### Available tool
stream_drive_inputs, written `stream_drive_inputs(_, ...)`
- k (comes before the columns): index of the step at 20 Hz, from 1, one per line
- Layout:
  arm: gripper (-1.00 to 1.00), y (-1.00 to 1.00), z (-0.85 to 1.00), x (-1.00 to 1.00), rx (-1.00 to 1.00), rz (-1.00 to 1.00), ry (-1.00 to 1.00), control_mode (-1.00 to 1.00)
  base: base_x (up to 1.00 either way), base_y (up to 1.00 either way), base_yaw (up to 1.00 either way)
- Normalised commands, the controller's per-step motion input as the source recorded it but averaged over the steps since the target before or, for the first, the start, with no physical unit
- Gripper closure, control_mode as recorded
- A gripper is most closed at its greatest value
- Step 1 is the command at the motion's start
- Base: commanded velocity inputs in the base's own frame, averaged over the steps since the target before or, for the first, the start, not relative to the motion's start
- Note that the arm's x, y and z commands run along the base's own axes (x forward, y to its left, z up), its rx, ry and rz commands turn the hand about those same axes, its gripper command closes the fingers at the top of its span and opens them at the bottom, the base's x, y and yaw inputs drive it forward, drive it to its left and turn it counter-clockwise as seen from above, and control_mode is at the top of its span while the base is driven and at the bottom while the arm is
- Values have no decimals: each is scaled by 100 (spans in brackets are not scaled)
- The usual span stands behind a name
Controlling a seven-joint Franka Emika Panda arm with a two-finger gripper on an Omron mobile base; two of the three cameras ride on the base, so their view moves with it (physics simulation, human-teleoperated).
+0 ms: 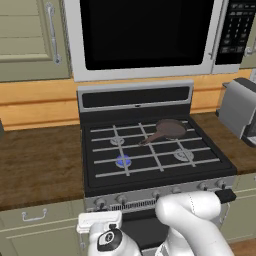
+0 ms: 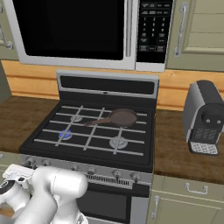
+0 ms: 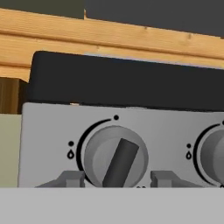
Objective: Turn off the front left burner of the stove.
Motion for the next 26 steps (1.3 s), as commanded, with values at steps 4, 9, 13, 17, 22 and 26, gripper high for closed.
stream_drive_inputs(4,100,-11,24,13,35,-9,5,-100,0,0,0)
stream_drive_inputs(9,100,-12,36,10,50,-14,5,-100,0,0,0)
stream_drive_inputs(13,100,-20,41,4,56,-18,0,-100,0,0,0)
stream_drive_inputs(17,100,-28,43,12,60,-20,0,-100,0,0,0)
stream_drive_inputs(22,100,-42,45,18,64,-22,0,-100,0,0,0)
stream_drive_inputs(26,100,-52,44,21,65,-25,0,-100,0,0,0)
